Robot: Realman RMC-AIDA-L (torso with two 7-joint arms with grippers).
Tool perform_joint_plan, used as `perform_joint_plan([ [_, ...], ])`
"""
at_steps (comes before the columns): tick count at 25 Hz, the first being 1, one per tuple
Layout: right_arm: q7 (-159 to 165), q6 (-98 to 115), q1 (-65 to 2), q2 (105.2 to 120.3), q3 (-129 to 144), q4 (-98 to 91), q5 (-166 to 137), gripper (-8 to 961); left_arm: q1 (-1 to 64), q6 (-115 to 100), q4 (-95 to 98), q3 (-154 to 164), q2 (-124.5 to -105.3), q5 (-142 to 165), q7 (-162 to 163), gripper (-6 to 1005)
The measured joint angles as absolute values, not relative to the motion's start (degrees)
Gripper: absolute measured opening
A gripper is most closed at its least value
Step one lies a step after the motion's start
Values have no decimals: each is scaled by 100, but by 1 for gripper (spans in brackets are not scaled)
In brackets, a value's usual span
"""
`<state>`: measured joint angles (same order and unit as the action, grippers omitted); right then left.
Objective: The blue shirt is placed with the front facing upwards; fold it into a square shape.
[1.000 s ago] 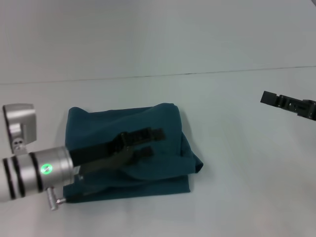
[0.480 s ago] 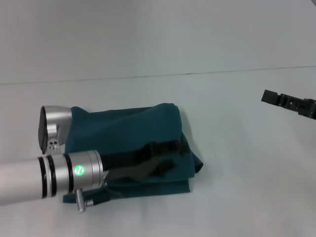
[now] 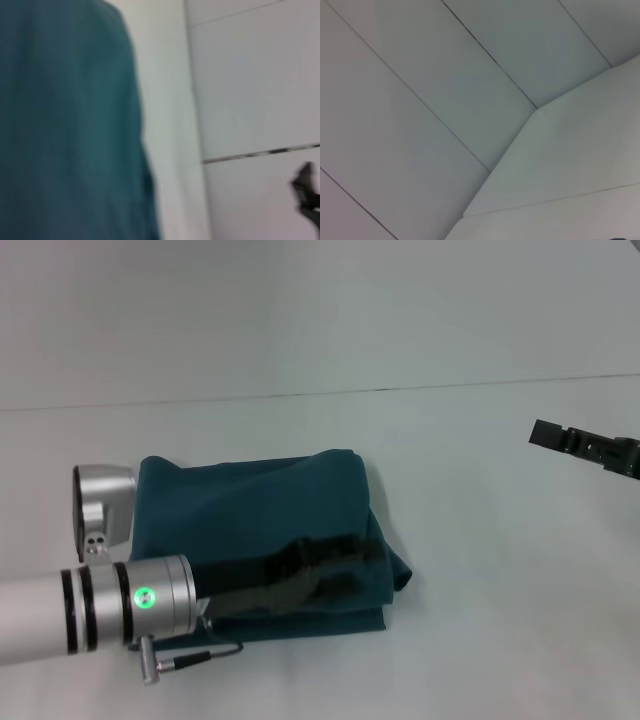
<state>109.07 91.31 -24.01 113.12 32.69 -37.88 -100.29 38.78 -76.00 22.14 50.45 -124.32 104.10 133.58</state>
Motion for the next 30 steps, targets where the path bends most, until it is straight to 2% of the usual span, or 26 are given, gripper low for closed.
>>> perform_joint_plan([
  [30,10797,9130,-2398,11338,3269,-3722,-10028,803,4415,-7006,1109,5379,-12463,9542,12769,800],
])
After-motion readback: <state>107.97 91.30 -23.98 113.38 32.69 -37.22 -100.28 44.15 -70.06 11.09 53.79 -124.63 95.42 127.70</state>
